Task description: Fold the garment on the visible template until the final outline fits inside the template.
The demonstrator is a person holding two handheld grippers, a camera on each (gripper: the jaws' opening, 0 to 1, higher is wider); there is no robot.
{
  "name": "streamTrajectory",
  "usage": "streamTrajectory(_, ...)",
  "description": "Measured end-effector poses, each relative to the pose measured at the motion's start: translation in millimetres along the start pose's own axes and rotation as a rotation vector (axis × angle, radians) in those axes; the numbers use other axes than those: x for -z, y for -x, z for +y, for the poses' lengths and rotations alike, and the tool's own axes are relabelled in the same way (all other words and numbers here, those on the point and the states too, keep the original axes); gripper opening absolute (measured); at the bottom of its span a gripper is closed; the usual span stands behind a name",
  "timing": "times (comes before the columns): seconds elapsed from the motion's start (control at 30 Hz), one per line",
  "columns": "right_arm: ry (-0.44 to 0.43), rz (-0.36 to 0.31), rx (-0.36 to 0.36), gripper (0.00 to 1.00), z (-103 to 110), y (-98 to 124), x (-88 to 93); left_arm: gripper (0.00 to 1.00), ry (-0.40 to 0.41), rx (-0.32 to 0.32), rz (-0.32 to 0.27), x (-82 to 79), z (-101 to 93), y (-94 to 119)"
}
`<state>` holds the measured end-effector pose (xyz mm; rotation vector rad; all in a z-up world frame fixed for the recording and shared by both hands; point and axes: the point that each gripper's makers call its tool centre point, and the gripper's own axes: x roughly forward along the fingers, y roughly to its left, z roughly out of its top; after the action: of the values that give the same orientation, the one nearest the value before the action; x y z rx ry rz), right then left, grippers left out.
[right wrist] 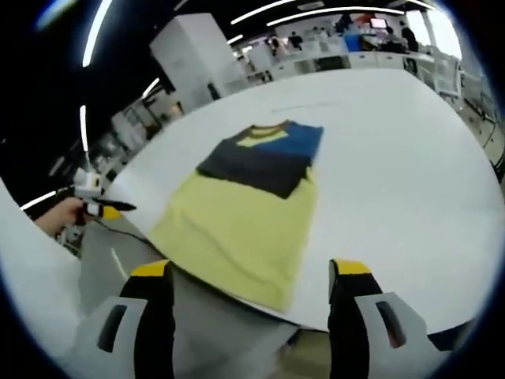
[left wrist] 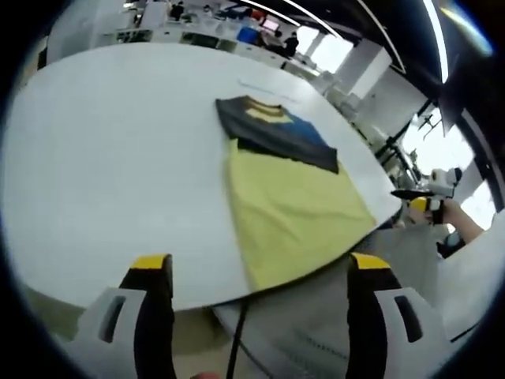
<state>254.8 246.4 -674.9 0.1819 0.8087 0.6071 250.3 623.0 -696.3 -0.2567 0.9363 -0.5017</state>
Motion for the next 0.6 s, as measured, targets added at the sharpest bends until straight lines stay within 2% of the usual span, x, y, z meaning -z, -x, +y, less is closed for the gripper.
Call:
streamTrajectory(0.23,-0.002,0.025,-0.011,0.75,-0.9,-4.5,6.7,0.82,0.009,0.021,0.022,4.7,-0.9,-8.2)
streamTrajectory(0.6,-0.007,0.045,-0.015,0.70,-2.1,-11.8,13.1,0.82,0.010,0.028,0.078,18.4,-1.5,-17.2)
